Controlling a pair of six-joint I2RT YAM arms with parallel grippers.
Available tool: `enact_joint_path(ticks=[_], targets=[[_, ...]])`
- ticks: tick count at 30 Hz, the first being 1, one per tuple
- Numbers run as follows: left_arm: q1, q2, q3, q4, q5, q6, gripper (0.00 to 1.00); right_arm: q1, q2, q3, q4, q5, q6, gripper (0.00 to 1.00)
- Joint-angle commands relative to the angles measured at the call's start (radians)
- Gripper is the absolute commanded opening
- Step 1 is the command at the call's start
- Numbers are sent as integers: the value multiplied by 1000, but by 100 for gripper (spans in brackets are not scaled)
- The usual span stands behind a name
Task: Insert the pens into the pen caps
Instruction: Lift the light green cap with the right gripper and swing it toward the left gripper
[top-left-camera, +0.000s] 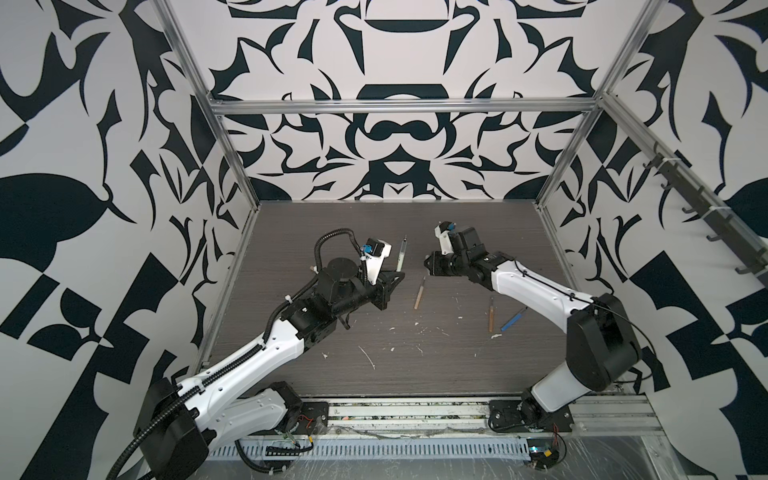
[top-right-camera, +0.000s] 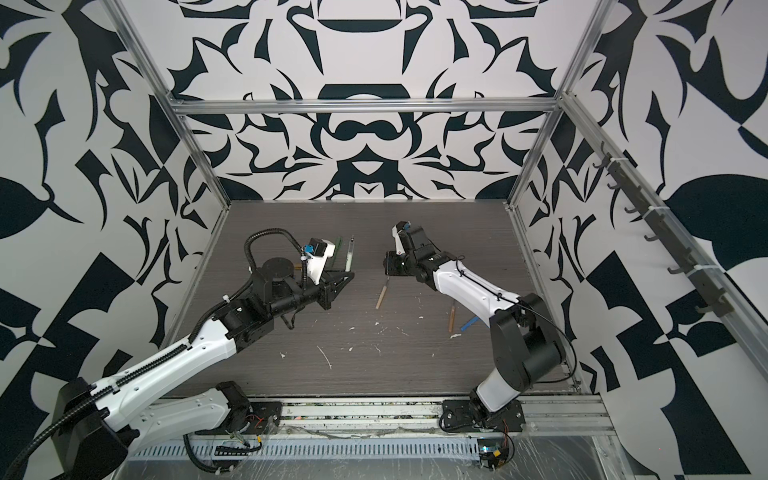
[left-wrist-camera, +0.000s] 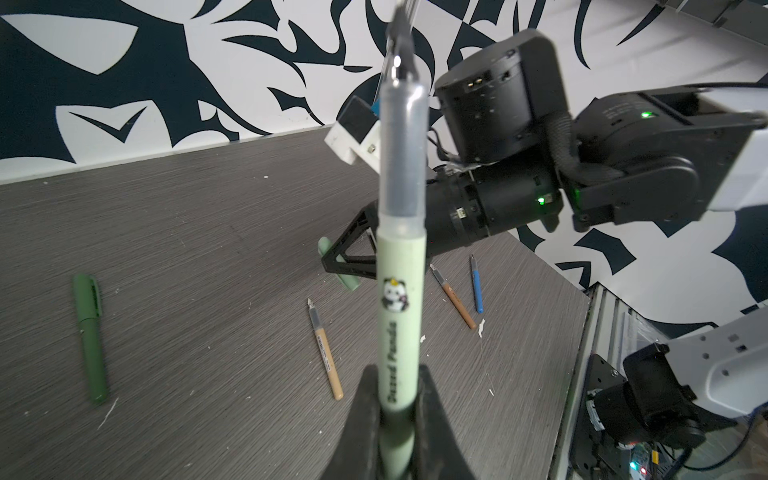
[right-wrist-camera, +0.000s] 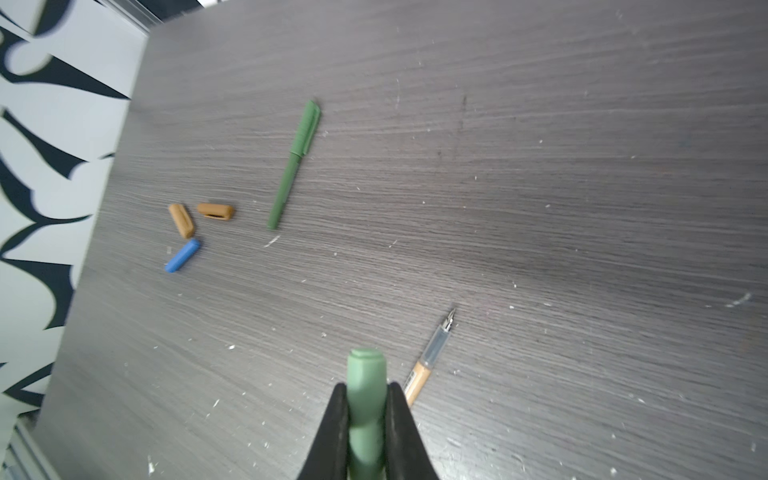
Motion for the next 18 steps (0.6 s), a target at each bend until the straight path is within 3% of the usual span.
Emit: enact_joint_path(ticks=[1,9,18], targets=[[-4,13,30,-6,-8,14,0,6,-99,-56,146,-14,18,10],[-4,37,3,37,-16,41,0,9,-247,-213,359,-56,38,9],[-4,41,-42,110,-52,70,0,18,-371,-252,448,-118,43,9]])
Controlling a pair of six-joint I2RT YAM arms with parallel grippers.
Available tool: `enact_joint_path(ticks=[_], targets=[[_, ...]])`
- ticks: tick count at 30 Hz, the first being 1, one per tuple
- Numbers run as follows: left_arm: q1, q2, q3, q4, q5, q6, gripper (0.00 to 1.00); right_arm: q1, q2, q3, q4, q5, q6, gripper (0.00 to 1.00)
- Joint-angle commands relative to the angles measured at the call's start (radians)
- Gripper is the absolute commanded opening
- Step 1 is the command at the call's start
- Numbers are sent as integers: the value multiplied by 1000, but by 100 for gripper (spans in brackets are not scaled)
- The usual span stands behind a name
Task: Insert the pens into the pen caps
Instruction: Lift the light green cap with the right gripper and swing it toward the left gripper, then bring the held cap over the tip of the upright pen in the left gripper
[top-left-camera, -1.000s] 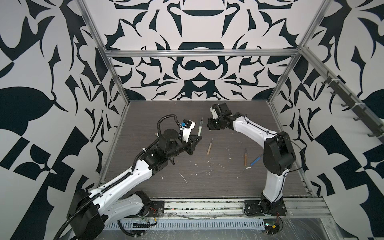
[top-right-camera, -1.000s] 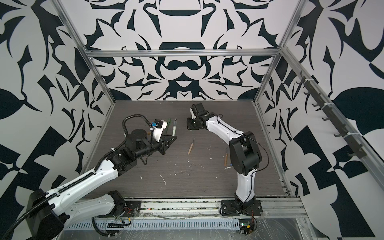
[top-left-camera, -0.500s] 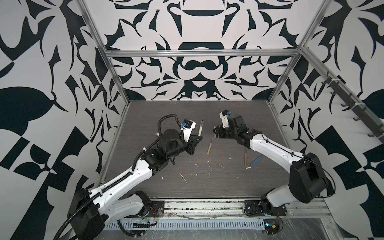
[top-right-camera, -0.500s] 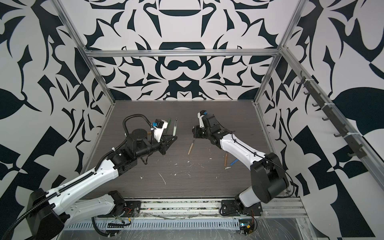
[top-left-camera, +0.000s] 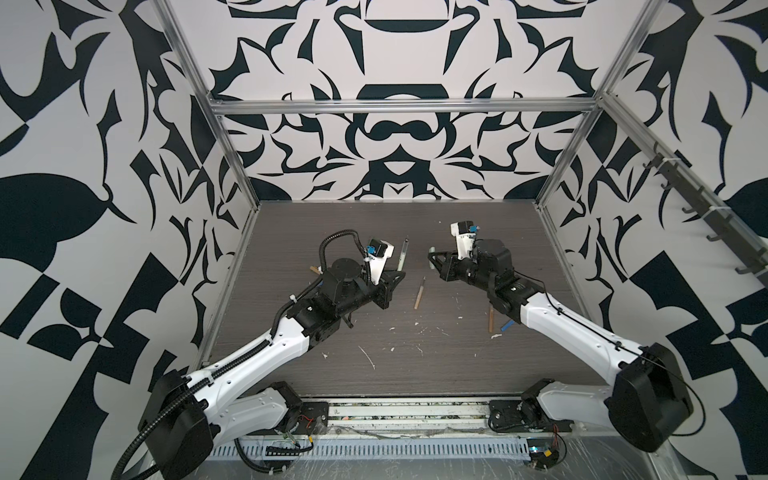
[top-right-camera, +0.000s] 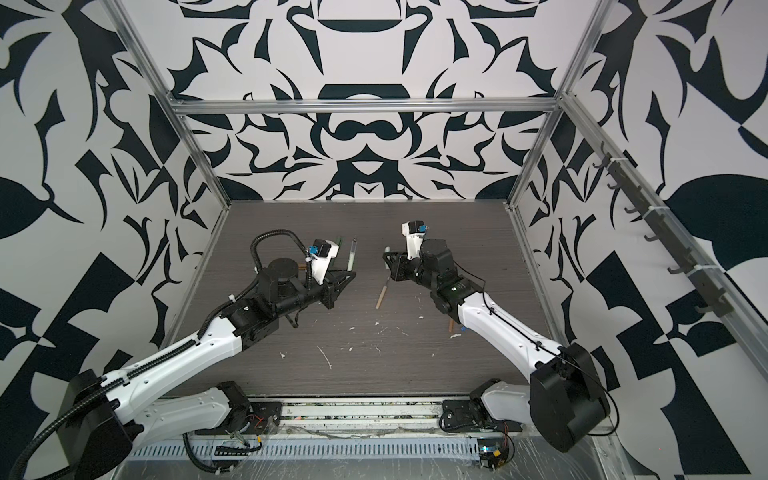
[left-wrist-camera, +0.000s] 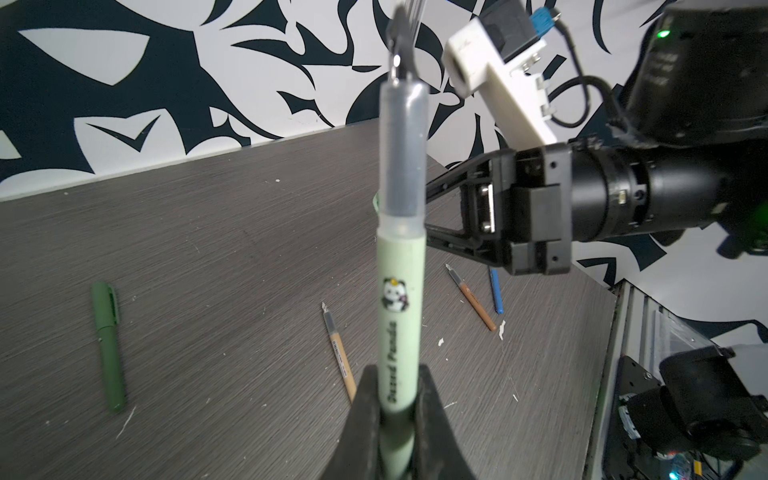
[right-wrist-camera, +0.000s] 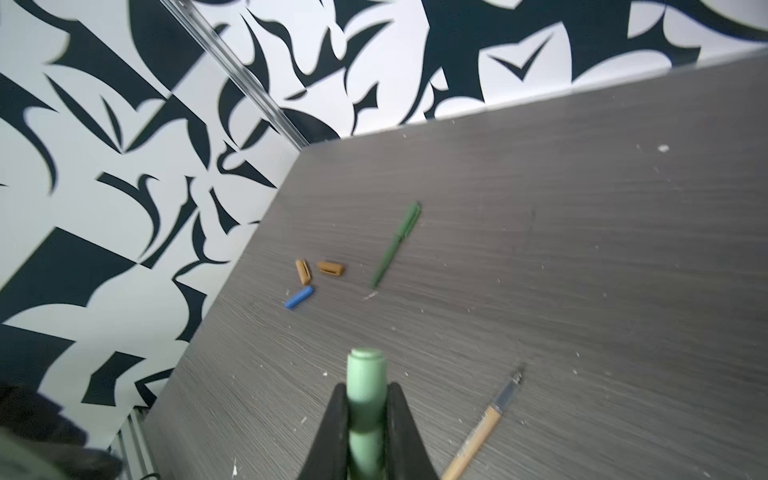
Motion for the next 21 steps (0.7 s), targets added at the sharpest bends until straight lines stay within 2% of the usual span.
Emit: enact_joint_path(ticks=[1,7,12,21], targets=[[-4,2,-18,49,-20,23,0,12,-82,-11,116,-30,8,9],[-4,-2,-47,106,-8,36,0,36,-158,-23,206,-50,13,9],[-4,-5,-47,112,21,36,0,83,-197,-27,341,-8,6,9],[-4,-9,-41,109,43,32,0,142,-128,61,456,-9,-33,7]])
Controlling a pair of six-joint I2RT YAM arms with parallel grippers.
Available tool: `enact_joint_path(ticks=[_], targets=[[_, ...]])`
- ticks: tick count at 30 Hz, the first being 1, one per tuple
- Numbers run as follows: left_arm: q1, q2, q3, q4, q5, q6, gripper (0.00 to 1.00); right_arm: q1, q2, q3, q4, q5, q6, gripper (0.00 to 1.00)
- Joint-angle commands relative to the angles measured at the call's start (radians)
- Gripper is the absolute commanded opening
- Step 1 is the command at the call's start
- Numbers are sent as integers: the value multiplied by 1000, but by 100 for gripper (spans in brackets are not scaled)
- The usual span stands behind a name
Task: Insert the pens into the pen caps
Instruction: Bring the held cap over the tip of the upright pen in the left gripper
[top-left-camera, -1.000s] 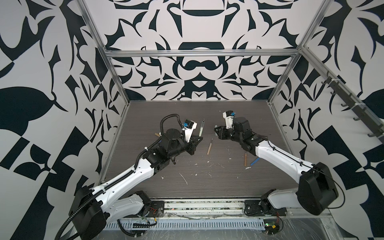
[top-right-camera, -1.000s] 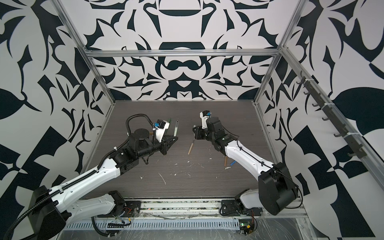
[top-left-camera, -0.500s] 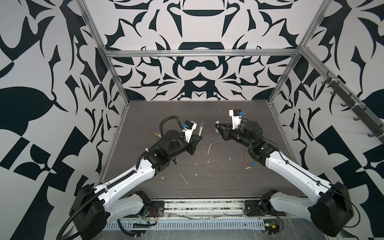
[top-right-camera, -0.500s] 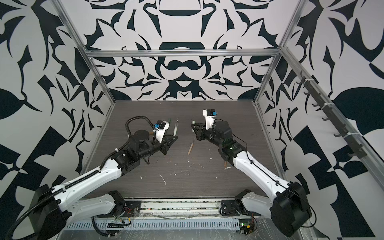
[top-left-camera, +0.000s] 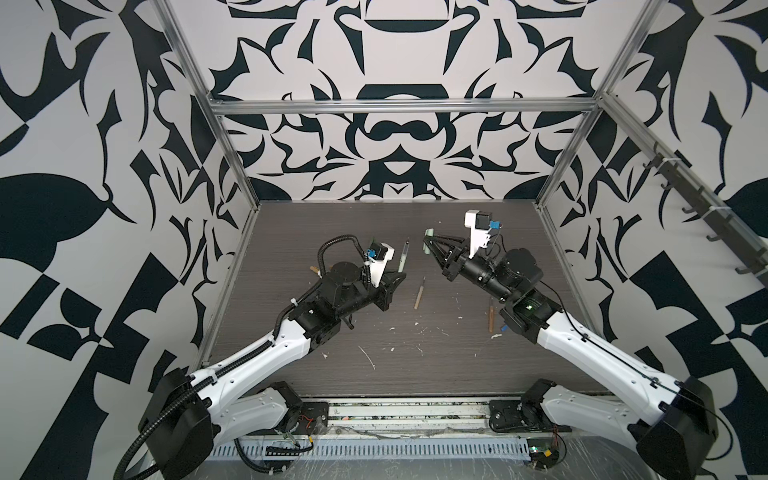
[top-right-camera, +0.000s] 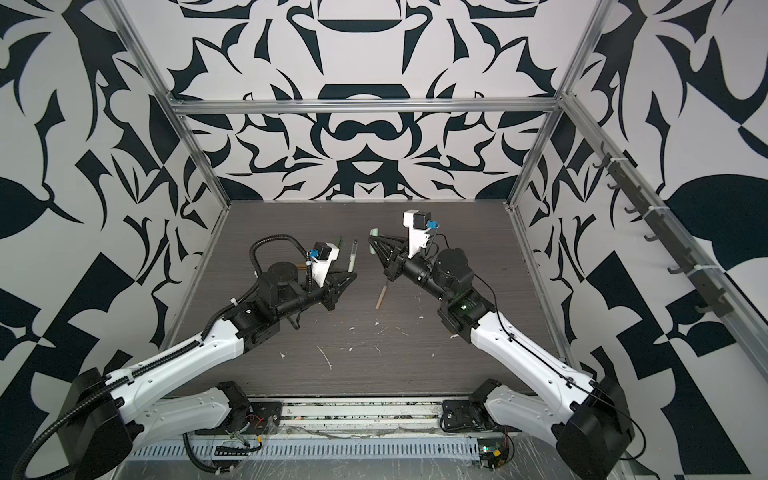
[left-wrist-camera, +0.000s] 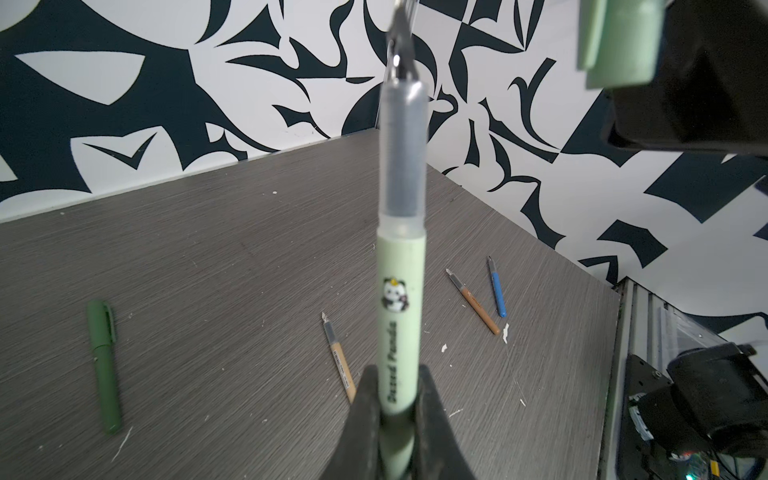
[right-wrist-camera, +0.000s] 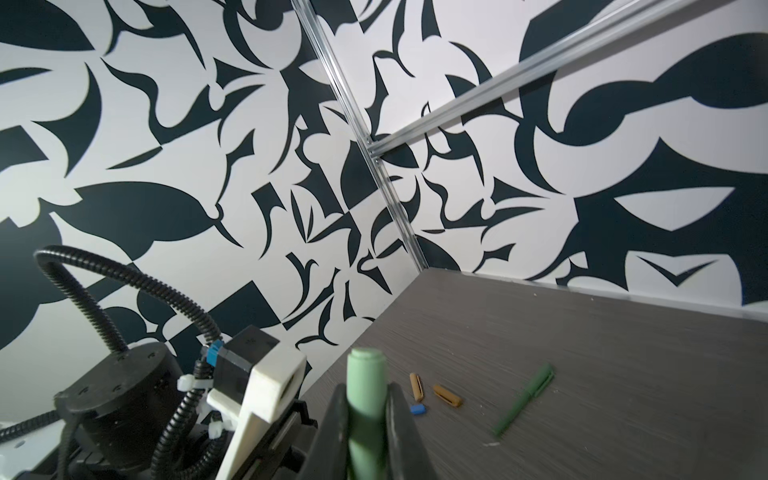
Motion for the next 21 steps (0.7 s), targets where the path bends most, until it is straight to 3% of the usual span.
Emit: enact_joint_path(ticks=[1,21], targets=[[-4,-9,1,27,25,7,0,19,33,69,129,4,-31,7],[-5,-16,3,25,51,-2,0,28,146,125,252,34,-48,4]])
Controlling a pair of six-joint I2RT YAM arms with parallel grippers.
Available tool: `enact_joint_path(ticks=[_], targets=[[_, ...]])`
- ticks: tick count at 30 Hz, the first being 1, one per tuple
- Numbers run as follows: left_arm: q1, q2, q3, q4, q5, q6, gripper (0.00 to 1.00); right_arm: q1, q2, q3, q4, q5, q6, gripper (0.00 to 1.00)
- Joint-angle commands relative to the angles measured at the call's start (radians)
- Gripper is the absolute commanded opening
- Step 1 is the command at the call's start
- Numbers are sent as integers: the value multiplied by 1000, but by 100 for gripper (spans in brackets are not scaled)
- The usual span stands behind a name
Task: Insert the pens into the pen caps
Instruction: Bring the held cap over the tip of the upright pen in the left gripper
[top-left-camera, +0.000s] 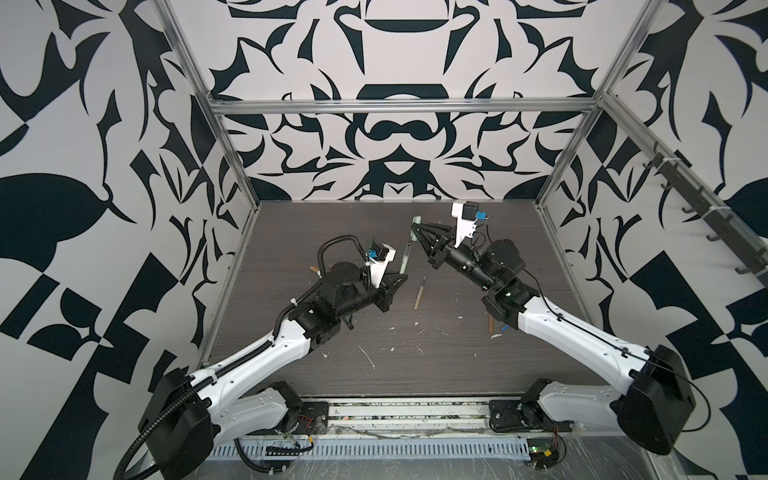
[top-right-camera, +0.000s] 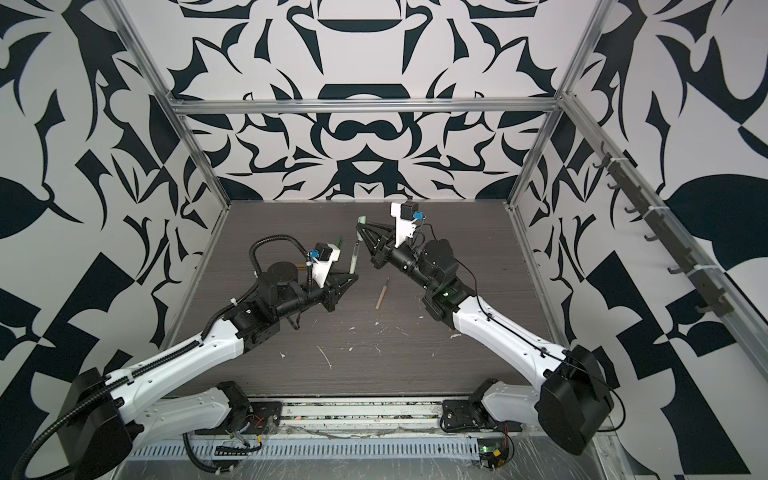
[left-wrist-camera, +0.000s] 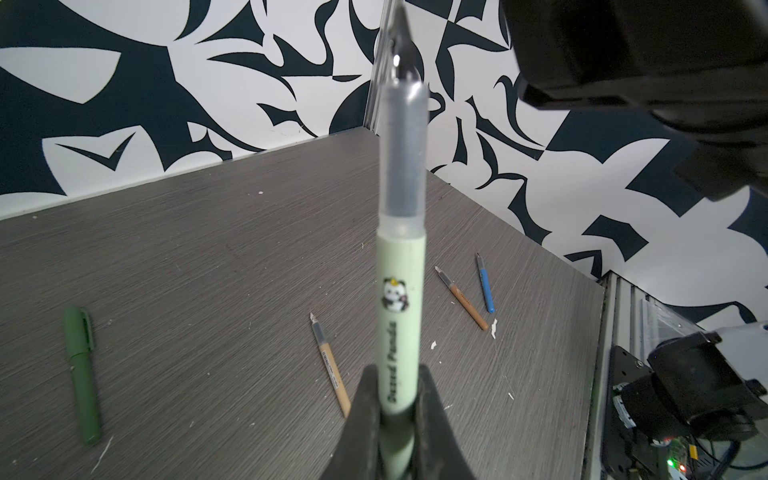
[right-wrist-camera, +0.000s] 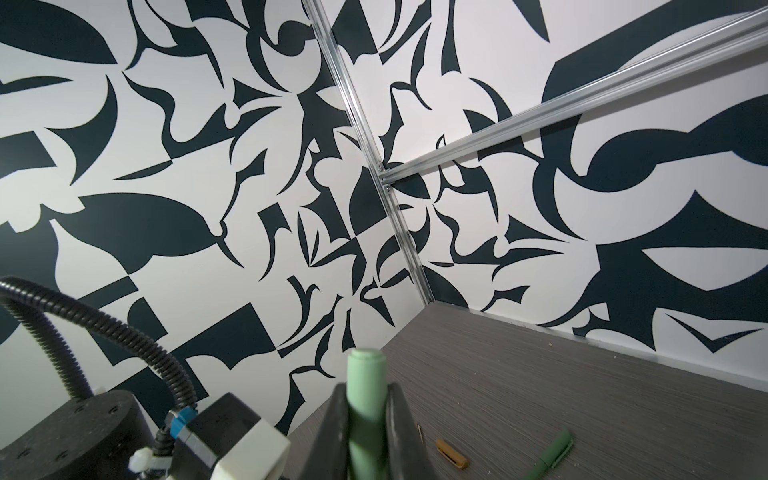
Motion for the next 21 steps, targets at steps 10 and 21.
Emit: enact_joint_path(ticks=[10,21], targets=[[-5,-20,0,27,14,-10,0,6,40,69,92,3,5,4],[-5,-22,-1,28,11,-15,0,6,25,27,86,5,16,4]])
